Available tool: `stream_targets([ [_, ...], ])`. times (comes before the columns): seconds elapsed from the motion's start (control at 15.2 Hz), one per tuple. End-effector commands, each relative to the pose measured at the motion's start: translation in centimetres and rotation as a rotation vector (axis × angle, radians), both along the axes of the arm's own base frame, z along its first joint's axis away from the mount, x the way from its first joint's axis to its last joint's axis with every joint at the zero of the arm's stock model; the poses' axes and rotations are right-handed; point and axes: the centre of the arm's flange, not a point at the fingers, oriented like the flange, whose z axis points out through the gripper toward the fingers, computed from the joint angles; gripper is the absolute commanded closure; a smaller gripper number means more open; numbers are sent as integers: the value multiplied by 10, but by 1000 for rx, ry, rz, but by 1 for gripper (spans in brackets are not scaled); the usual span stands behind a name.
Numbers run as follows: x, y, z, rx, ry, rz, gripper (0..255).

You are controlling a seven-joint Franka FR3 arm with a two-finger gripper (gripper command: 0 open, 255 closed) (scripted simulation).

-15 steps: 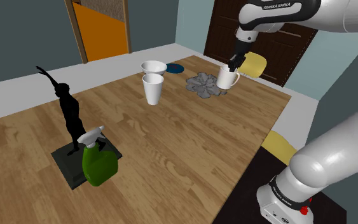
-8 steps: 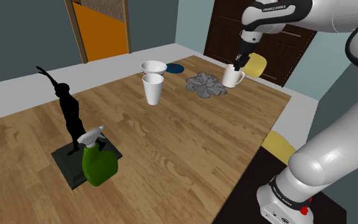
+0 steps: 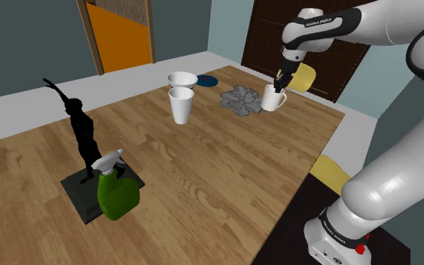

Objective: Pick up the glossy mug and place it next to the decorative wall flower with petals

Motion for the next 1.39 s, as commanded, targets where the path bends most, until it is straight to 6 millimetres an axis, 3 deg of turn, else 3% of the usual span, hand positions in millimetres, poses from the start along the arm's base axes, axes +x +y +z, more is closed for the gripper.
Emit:
stream_targets([
  [0.0, 1, 0, -11, 0, -1, 0, 255],
  [1.32, 1, 0, -110, 0, -1, 0, 255],
])
